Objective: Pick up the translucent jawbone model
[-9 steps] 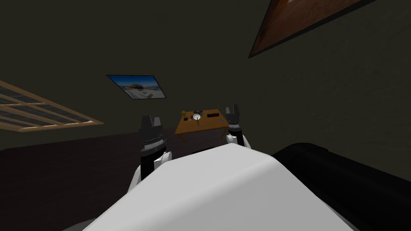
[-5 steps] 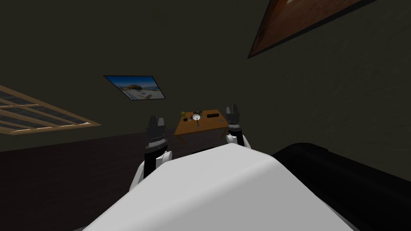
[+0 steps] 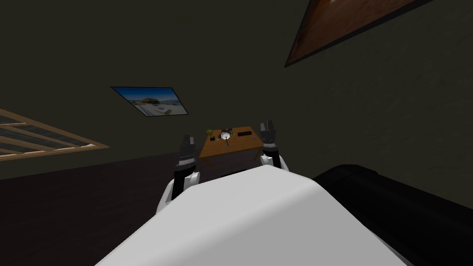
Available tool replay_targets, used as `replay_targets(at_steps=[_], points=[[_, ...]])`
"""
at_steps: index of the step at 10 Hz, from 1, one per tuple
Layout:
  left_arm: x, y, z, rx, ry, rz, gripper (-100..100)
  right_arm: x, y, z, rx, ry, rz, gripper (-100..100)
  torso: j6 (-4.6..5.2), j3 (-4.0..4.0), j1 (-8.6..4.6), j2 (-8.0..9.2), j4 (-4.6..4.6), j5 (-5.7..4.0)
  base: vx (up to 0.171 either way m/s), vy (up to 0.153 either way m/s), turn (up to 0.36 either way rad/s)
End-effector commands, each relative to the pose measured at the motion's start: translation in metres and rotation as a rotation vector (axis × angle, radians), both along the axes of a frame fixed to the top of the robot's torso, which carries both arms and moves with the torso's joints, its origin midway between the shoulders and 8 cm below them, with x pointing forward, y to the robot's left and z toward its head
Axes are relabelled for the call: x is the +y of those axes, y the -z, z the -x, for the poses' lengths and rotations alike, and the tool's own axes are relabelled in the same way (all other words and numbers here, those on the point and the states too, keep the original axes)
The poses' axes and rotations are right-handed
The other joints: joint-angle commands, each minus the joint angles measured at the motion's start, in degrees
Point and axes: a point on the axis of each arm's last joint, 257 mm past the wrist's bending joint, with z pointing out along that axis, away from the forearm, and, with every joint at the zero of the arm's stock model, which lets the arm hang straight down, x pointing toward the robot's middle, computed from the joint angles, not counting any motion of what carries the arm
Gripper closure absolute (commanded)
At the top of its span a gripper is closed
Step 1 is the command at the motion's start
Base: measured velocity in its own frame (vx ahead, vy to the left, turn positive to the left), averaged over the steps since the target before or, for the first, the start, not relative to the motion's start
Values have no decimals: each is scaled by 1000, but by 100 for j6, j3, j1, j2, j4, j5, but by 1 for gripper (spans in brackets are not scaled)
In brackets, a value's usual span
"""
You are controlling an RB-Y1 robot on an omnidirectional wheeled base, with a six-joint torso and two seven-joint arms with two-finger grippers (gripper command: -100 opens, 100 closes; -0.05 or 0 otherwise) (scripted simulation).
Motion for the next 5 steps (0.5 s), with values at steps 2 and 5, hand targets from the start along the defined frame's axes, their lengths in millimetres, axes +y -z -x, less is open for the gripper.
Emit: replay_targets(at_steps=[2,5], points=[[-3,28,-20,58,-5,-30,-100,0,0,0,0,0,0,0,0,-1,-2,-1,0,0,65,8,-58],[-3,58,-37,125,-10,-54,-100,0,0,0,0,0,0,0,-2,2,1,4,0,0,48,16,-42]])
